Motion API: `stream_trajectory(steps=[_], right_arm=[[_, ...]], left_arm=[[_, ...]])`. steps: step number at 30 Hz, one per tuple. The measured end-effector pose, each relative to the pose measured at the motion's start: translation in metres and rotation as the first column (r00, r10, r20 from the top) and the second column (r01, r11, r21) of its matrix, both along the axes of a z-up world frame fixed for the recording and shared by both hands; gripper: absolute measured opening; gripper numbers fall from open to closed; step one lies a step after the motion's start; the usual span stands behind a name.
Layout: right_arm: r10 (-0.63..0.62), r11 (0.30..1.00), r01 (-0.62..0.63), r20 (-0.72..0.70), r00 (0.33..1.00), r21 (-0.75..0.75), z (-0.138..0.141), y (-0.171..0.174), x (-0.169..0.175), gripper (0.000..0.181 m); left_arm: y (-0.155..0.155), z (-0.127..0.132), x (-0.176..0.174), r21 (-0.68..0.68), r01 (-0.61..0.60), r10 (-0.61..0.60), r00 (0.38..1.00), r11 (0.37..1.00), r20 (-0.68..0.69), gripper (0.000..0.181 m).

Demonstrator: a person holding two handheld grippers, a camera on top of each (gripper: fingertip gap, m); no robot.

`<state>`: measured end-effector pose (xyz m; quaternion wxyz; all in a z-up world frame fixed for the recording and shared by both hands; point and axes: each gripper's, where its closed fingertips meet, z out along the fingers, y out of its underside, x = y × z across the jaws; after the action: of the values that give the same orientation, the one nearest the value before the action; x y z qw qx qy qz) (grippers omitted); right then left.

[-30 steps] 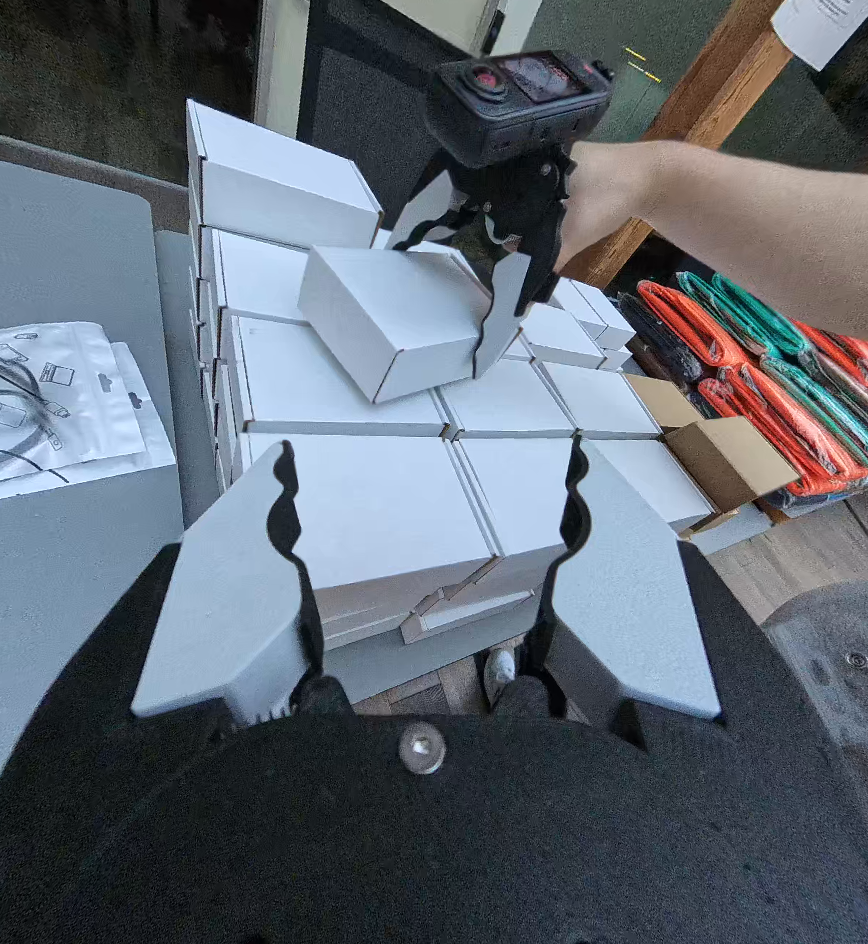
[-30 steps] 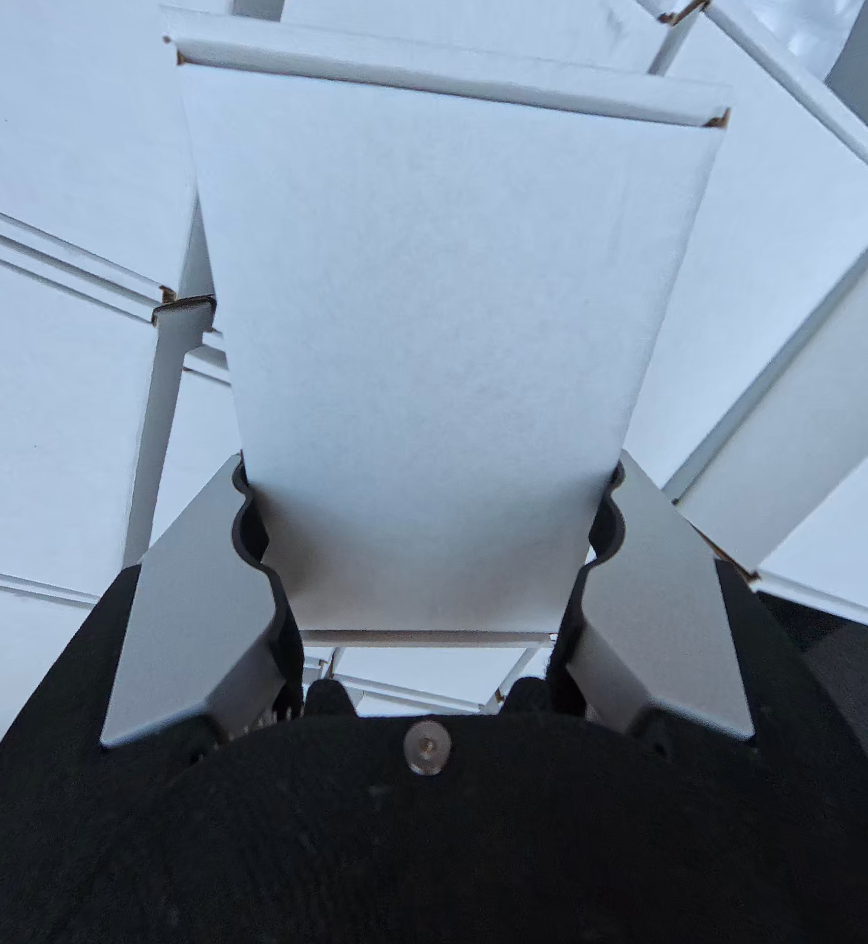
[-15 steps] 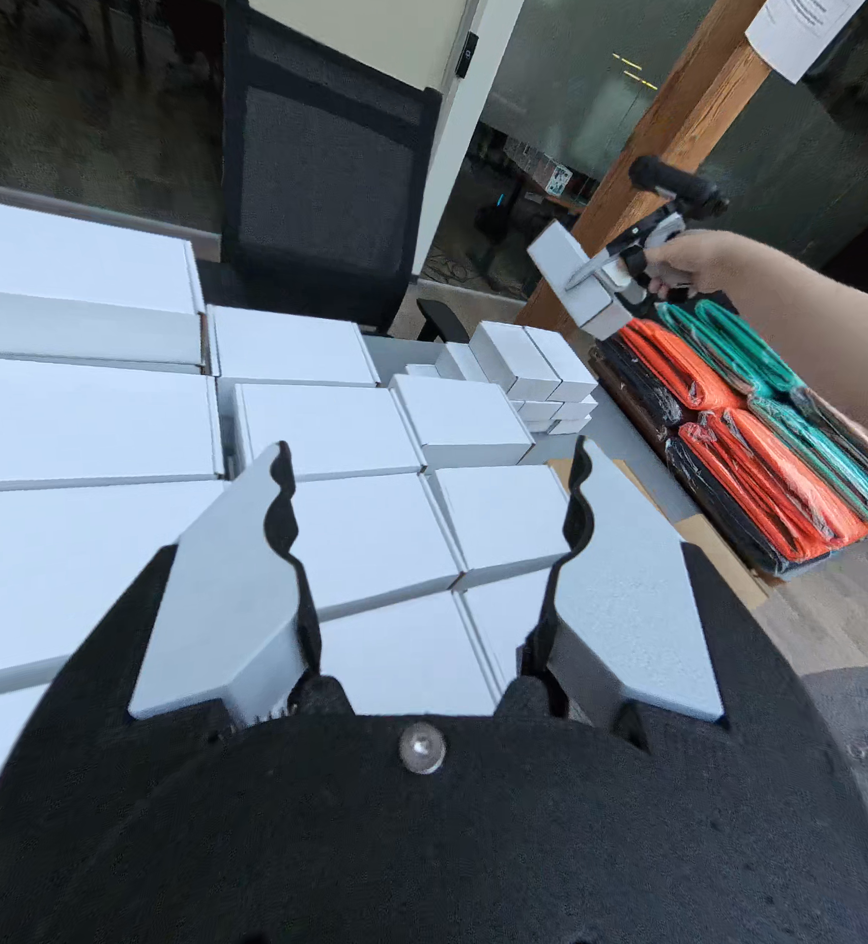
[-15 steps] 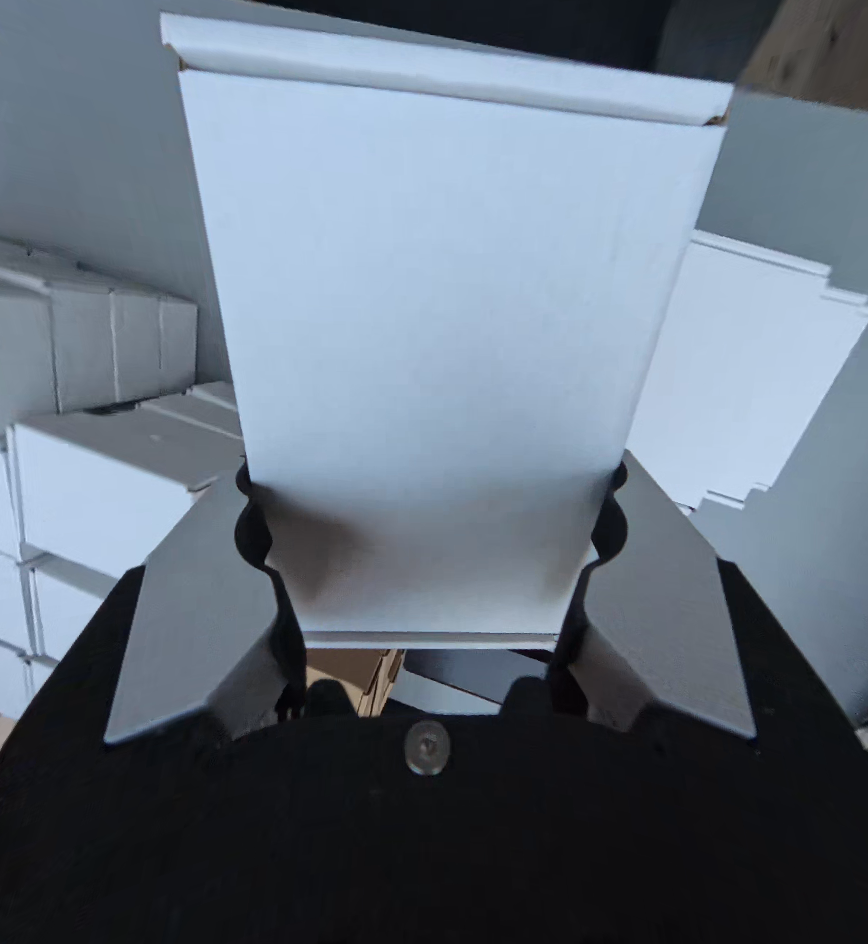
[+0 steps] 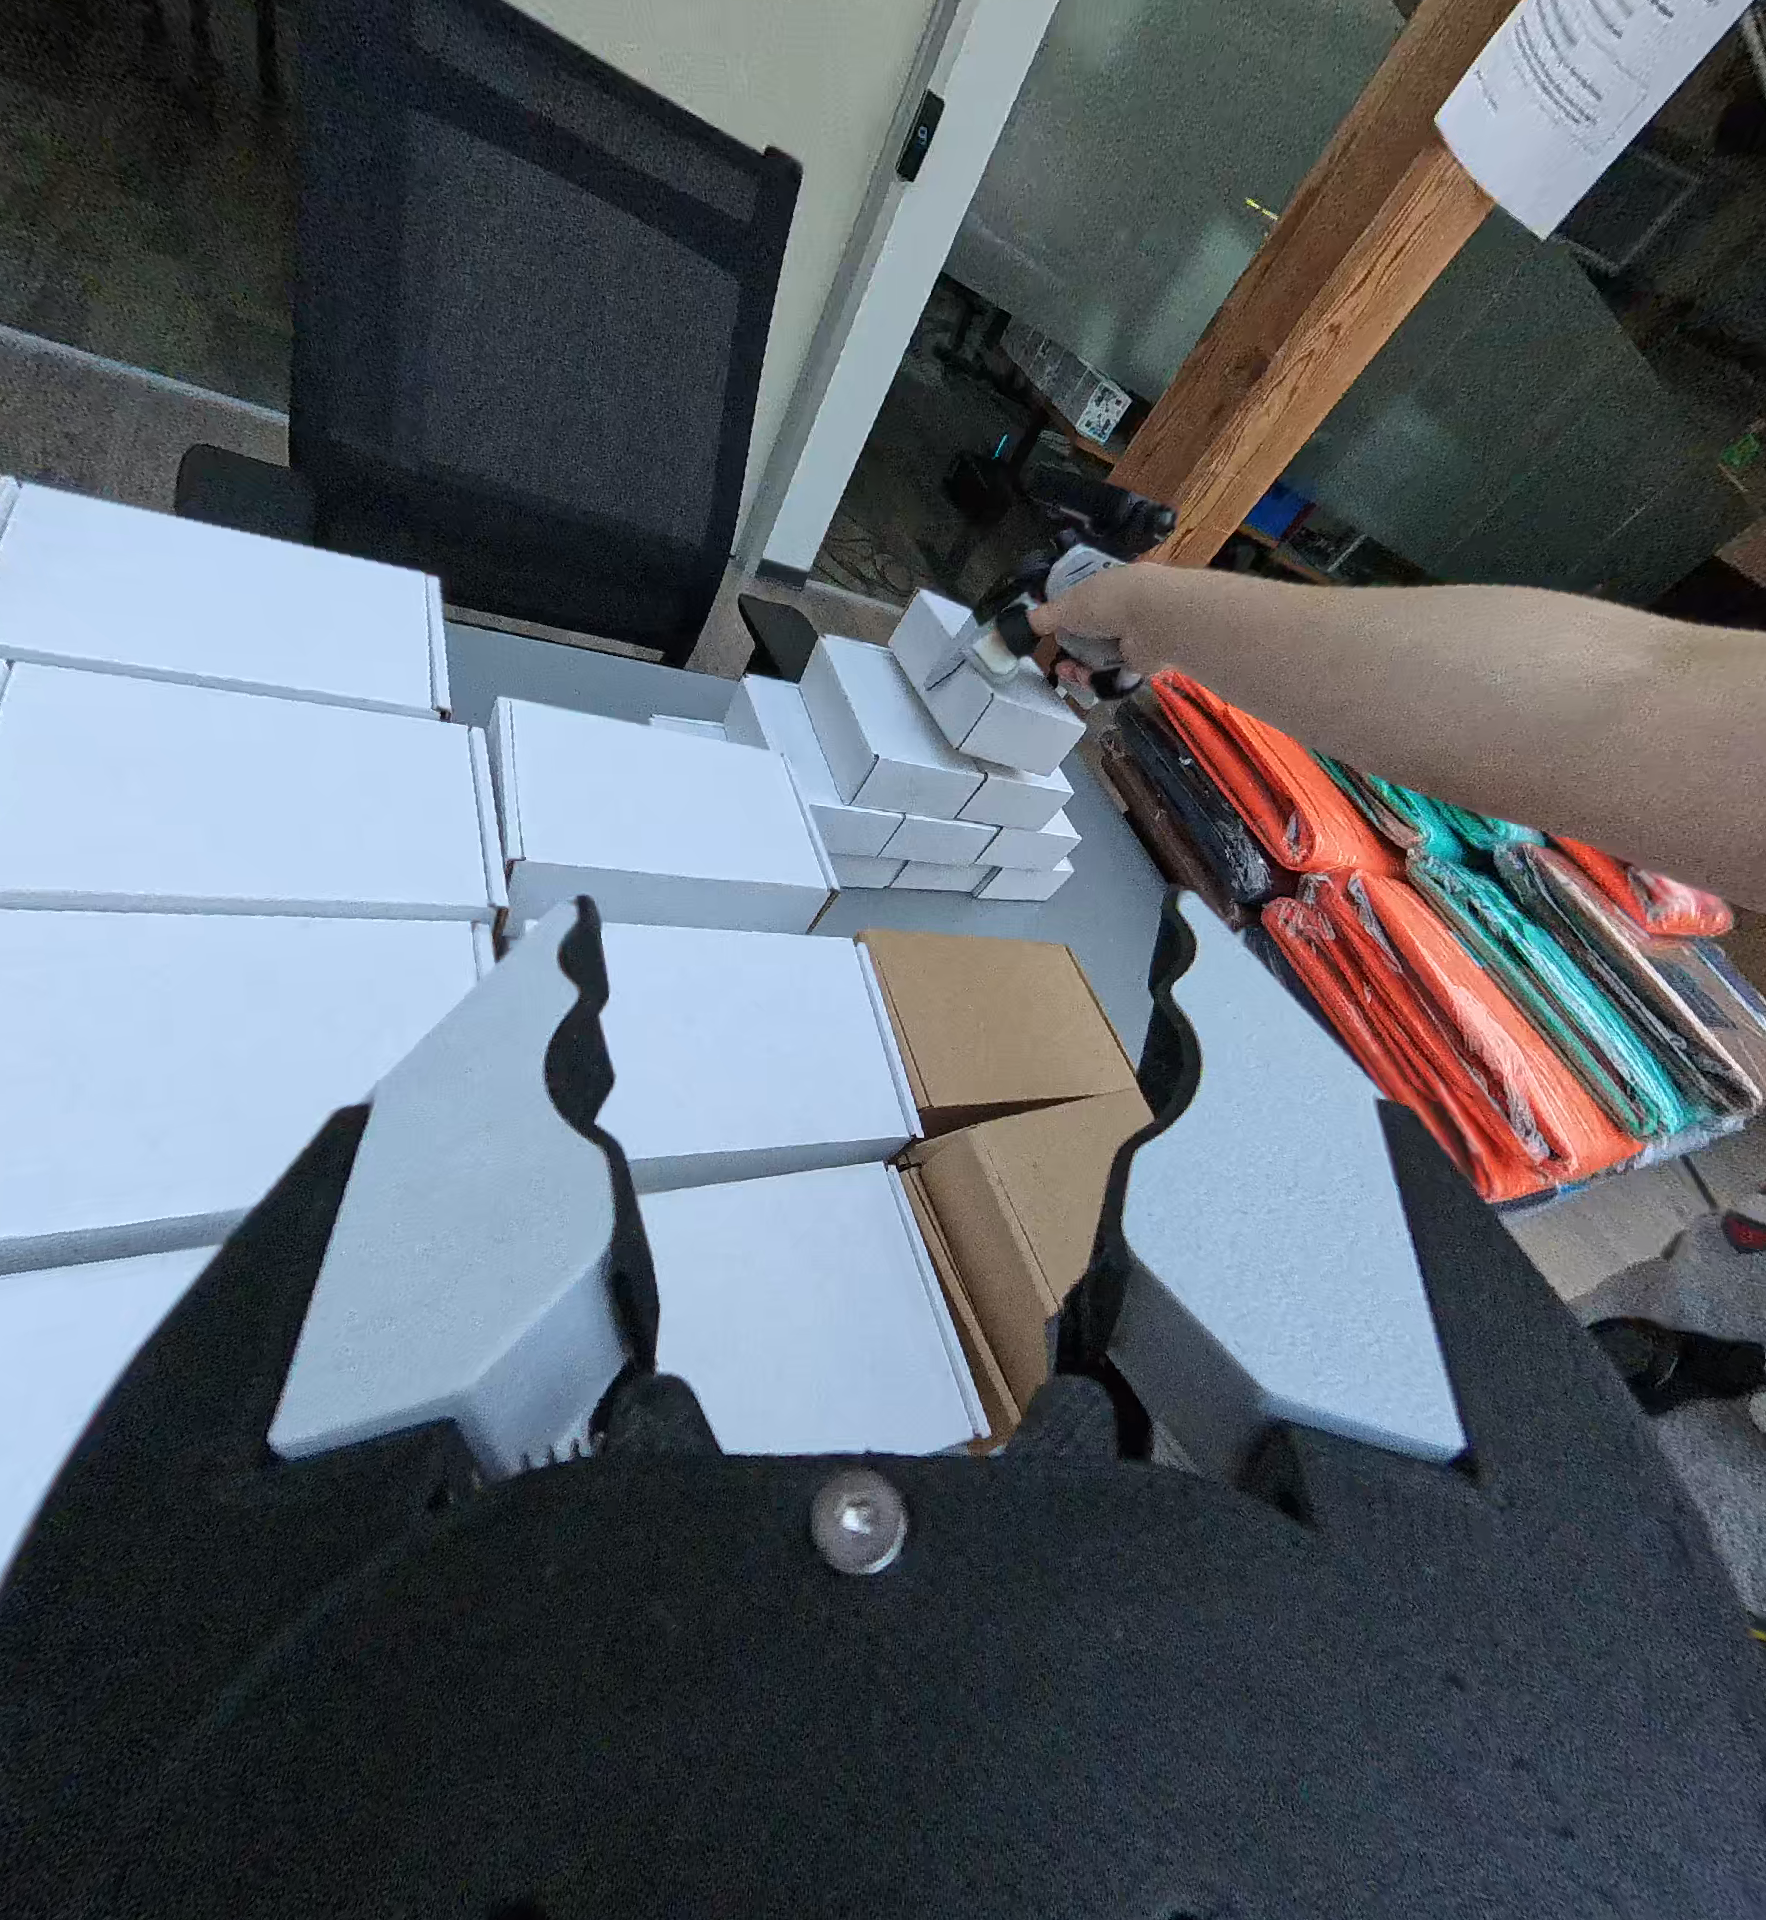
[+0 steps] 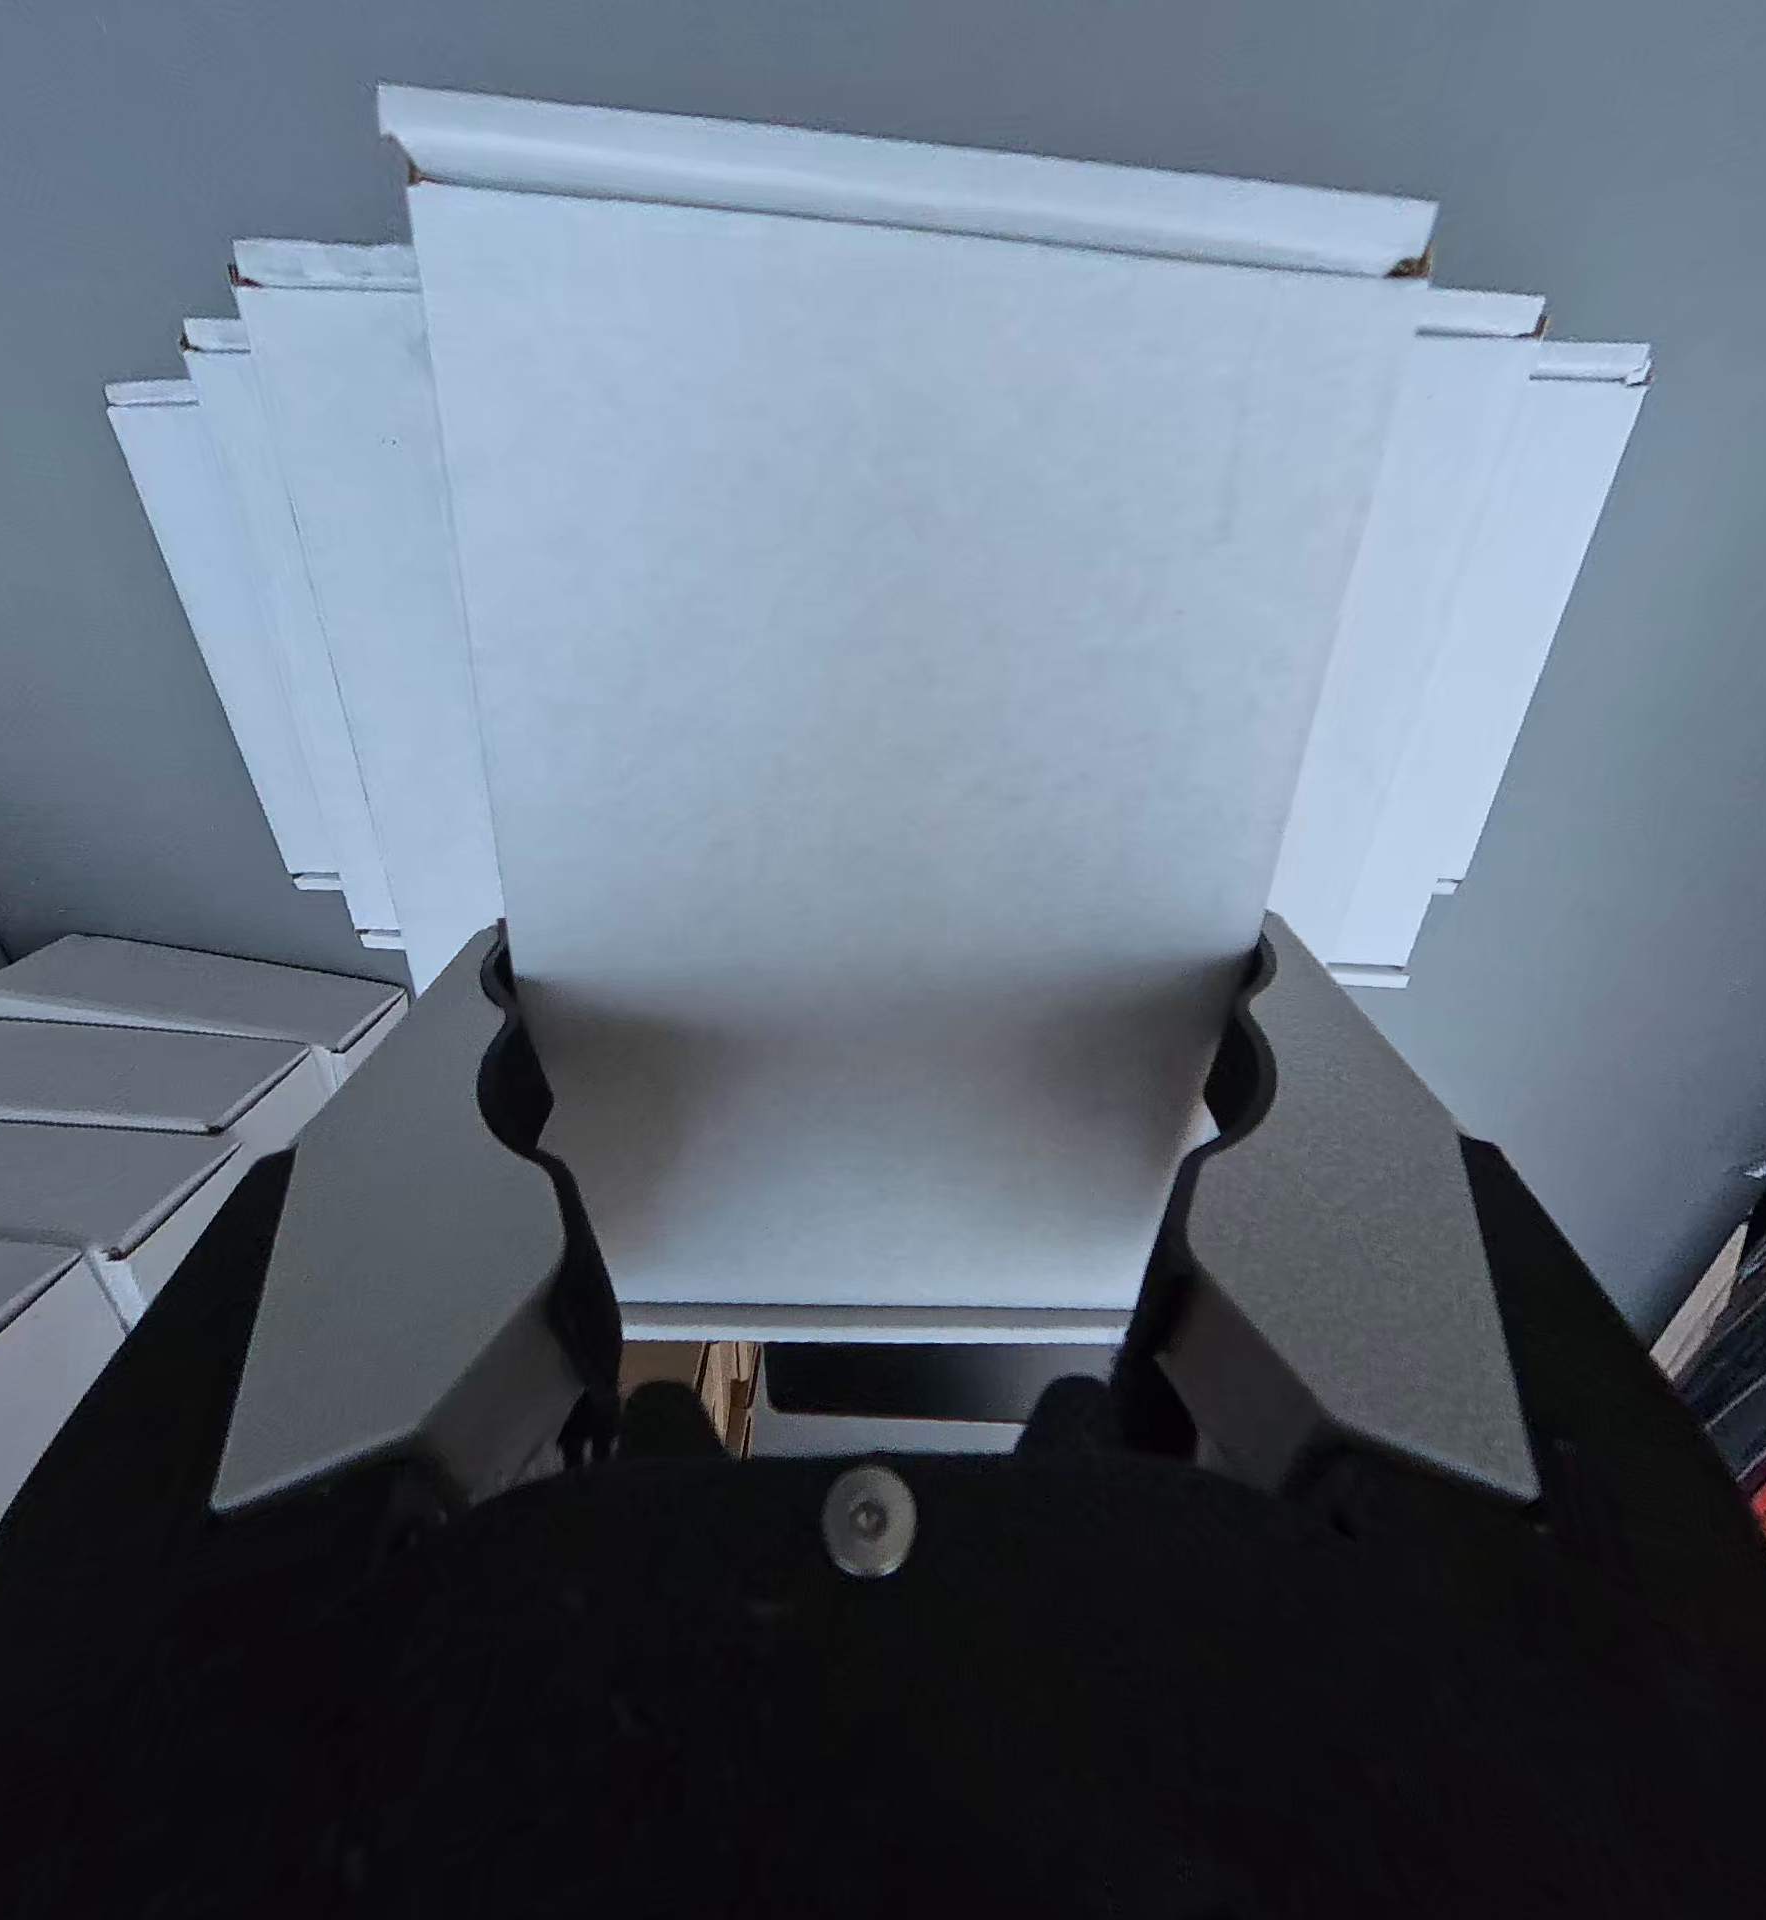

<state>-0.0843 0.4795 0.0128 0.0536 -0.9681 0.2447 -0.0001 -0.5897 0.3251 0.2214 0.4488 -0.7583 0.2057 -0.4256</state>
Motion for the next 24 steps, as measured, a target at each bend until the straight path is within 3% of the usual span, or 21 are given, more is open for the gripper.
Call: stream_trajectory(steps=[2,6,8,10,12,13,15,17,19,22,24], right_arm=[[0.001,0.999,-0.001,0.011,1.0,0.039,-0.001,0.005,0.0,0.131],[0.06,0.994,-0.061,0.015,0.998,0.087,0.002,0.006,-0.004,0.151],[0.044,0.982,-0.052,0.044,0.998,0.182,0.021,0.008,-0.003,0.151],[0.09,0.939,-0.12,0.106,0.99,0.323,0.059,0.02,-0.022,0.149],[0.28,0.789,-0.345,0.202,0.938,0.509,0.108,0.05,-0.095,0.134],[0.425,0.655,-0.481,0.242,0.872,0.583,0.132,0.064,-0.154,0.127],[0.657,0.378,-0.672,0.327,0.679,0.636,0.165,0.081,-0.283,0.128],[0.774,0.189,-0.766,0.387,0.502,0.615,0.179,0.099,-0.398,0.146],[0.839,0.027,-0.832,0.44,0.32,0.555,0.176,0.126,-0.495,0.15],[0.879,-0.076,-0.95,0.47,0.079,0.302,0.137,0.191,-0.58,0.15],[0.92,-0.071,-0.984,0.391,-0.003,0.16,0.105,0.224,-0.603,0.151]], left_arm=[[-0.001,0.009,0.0,0.019,0.002,-0.002,1.0,1.0,-0.005,0.104],[-0.006,0.015,-0.002,0.012,0.03,-0.03,1.0,0.999,0.003,0.103],[-0.005,0.004,-0.014,0.008,0.024,-0.023,0.999,1.0,-0.034,0.106],[0.003,-0.011,-0.034,-0.01,0.013,-0.013,0.999,1.0,-0.052,0.106],[0.015,-0.024,-0.057,-0.056,0.009,-0.01,1.0,0.998,-0.022,0.105],[0.023,-0.027,-0.069,-0.078,0.011,-0.012,1.0,0.997,-0.001,0.103],[0.042,-0.027,-0.092,-0.083,0.024,-0.023,1.0,0.996,0.021,0.102],[0.063,-0.024,-0.114,-0.05,0.054,-0.054,0.999,0.997,0.0,0.102],[0.083,-0.023,-0.14,-0.034,0.089,-0.091,0.995,0.995,-0.045,0.102],[0.101,-0.011,-0.183,-0.03,0.132,-0.134,0.989,0.991,-0.057,0.101],[0.101,-0.004,-0.212,-0.009,0.135,-0.135,0.989,0.991,-0.057,0.101]])
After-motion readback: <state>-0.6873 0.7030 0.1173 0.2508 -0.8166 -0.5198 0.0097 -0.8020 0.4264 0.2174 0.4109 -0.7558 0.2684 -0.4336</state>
